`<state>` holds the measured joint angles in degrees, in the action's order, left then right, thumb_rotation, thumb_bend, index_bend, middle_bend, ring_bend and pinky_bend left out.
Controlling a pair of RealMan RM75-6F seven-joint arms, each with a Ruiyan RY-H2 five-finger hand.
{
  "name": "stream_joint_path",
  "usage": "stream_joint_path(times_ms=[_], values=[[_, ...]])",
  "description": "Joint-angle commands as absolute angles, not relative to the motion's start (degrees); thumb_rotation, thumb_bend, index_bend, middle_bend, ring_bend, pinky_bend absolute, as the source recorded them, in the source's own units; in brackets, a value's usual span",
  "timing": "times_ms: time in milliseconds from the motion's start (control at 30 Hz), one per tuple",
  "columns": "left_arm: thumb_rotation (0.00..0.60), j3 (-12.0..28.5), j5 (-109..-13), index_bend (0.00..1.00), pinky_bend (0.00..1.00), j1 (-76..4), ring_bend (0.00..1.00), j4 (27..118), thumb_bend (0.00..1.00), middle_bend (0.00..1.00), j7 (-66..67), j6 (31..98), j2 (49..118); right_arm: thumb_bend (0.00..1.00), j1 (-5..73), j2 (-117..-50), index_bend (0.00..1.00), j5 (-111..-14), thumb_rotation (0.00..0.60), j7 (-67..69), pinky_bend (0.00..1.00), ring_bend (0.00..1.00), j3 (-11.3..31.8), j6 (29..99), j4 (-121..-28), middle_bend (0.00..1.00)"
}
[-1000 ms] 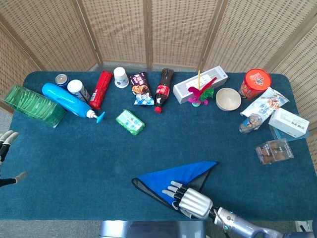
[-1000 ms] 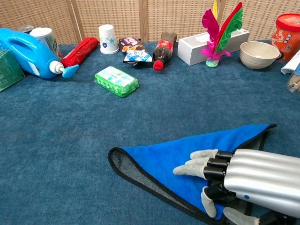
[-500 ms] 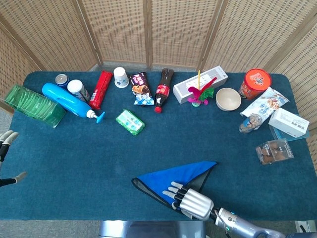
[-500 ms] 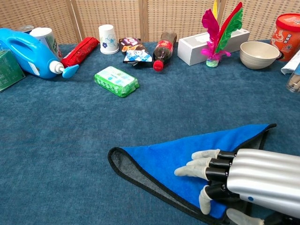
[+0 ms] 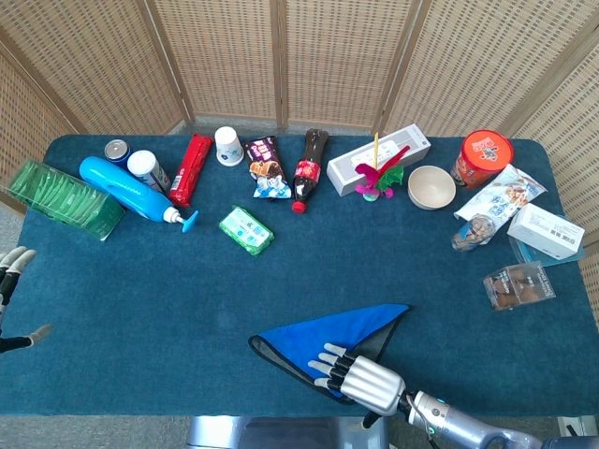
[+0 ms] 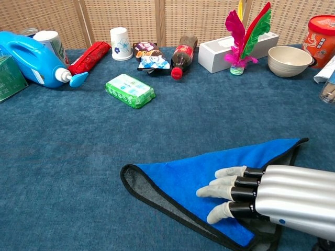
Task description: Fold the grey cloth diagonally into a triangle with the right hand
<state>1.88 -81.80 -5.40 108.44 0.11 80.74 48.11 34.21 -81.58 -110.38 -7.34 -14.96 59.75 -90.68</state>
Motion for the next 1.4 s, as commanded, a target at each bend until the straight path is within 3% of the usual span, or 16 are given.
stream_joint_path(times_ms=[33,367,800,1067,1167,1400], values=[[0.600,1.9,-81.8,0.06,0.00,-5.4,0.00,108.4,0.22,0.00,0.1,80.8,48.1,0.22,34.3,-81.5,0.18,-110.5,0.337,-7.4,0.00,0.00,-14.9,59.8,-90.6,0.00],[0.600,1.9,-81.7,0.06,0.00,-5.5,0.00,108.4,0.22,0.00,0.4,80.6,48.2,0.26,34.9,-81.6,0.18,-111.5,0.330,-6.4,0.00,0.00,-14.8,60.3,-89.4,0.00],[0.600,1.9,-81.7,0.06,0.00,-5.4,0.00,108.5,0.22,0.00,0.4,80.7,48.2,0.28,37.4,-78.6,0.23,-109.3,0.304,-4.4,0.00,0.00,-11.2,60.1,-90.2,0.00],[0.600,1.8,-81.8,0.06,0.00,-5.4,0.00,108.5,0.22,0.00,0.4,80.7,48.2,0.25,38.4,-79.2,0.32,-106.4,0.074,-1.4,0.00,0.00,-11.3,56.3,-88.9,0.00],[0.600,1.8,-81.9,0.06,0.00,-5.4,0.00,108.5,0.22,0.00,0.4,80.7,48.2,0.25,38.9,-79.3,0.33,-106.0,0.020,-1.0,0.00,0.00,-11.2,55.5,-88.5,0.00],[0.600,1.8,-81.8,0.06,0.00,-5.5,0.00,108.4,0.22,0.00,0.2,80.7,48.2,0.27,39.3,-78.6,0.46,-106.0,0.000,-1.7,0.00,0.00,-11.1,55.3,-89.2,0.00]])
